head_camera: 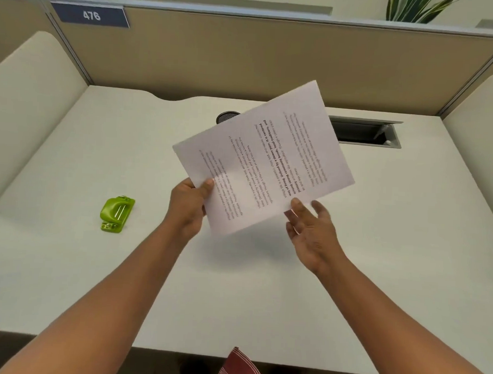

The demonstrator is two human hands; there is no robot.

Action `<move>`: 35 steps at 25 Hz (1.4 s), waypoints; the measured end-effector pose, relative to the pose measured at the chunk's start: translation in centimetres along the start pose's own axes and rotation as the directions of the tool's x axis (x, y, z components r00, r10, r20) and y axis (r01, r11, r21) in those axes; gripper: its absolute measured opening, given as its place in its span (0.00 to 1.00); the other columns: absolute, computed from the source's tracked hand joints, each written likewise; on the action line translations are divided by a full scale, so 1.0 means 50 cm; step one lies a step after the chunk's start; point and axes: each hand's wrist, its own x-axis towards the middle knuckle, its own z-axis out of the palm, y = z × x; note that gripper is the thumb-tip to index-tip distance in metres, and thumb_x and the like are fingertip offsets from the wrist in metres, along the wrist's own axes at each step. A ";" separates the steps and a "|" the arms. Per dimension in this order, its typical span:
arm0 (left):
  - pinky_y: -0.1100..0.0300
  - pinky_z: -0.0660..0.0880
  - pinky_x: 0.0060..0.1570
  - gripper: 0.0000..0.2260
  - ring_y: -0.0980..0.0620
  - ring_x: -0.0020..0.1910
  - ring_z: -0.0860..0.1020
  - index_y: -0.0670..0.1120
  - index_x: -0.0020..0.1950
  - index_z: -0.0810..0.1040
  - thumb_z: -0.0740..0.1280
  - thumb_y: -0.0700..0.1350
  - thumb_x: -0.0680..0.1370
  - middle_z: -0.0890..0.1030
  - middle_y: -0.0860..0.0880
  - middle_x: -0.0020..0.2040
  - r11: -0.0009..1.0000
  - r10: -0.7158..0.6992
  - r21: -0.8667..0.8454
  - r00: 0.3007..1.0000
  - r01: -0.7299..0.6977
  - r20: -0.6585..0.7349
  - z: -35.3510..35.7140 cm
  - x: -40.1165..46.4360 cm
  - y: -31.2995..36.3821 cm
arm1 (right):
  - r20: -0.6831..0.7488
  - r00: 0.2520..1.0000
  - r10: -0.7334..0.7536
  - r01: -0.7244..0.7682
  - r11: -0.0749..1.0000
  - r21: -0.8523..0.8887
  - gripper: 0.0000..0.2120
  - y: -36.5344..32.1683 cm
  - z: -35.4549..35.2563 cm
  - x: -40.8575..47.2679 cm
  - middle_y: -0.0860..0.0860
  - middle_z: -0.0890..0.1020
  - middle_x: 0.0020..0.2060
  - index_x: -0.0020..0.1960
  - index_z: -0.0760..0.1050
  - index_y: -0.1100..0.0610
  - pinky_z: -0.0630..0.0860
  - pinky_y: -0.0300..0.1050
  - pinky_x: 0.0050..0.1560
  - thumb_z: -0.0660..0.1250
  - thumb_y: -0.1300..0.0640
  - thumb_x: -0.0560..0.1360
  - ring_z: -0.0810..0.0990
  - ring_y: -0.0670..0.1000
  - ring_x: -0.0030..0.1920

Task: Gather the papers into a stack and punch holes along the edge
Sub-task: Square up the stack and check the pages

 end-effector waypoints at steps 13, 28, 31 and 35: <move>0.49 0.70 0.67 0.34 0.45 0.72 0.71 0.52 0.77 0.64 0.76 0.41 0.75 0.73 0.48 0.73 0.970 -0.004 0.242 0.999 0.017 -0.051 -0.023 -0.014 -0.059 | 0.178 0.936 -0.304 0.345 0.892 -0.292 0.12 -0.048 0.022 0.006 0.49 0.87 0.53 0.57 0.81 0.53 0.81 0.51 0.58 0.66 0.67 0.79 0.85 0.52 0.56; 0.61 0.79 0.53 0.11 0.54 0.54 0.84 0.47 0.60 0.82 0.65 0.36 0.82 0.86 0.54 0.54 0.893 0.229 0.316 0.929 -0.320 0.292 0.013 -0.028 -0.004 | 0.356 0.859 -0.368 0.512 0.645 -0.568 0.14 -0.037 0.004 -0.013 0.39 0.87 0.46 0.51 0.82 0.45 0.82 0.43 0.52 0.65 0.63 0.81 0.85 0.43 0.48; 0.66 0.79 0.47 0.11 0.56 0.50 0.84 0.52 0.57 0.82 0.65 0.38 0.83 0.86 0.55 0.52 0.876 0.296 0.321 0.926 -0.361 0.235 0.023 -0.048 -0.021 | 0.319 0.871 -0.373 0.491 0.655 -0.574 0.15 -0.017 0.004 -0.013 0.38 0.87 0.43 0.50 0.81 0.45 0.81 0.41 0.49 0.64 0.65 0.81 0.85 0.41 0.46; 0.68 0.79 0.46 0.11 0.59 0.50 0.84 0.51 0.58 0.82 0.64 0.38 0.83 0.86 0.57 0.51 0.896 0.259 0.318 0.947 -0.309 0.191 0.029 -0.065 -0.057 | 0.279 0.906 -0.319 0.423 0.646 -0.635 0.18 0.009 -0.004 -0.004 0.51 0.86 0.47 0.44 0.83 0.43 0.81 0.59 0.53 0.64 0.64 0.79 0.84 0.55 0.50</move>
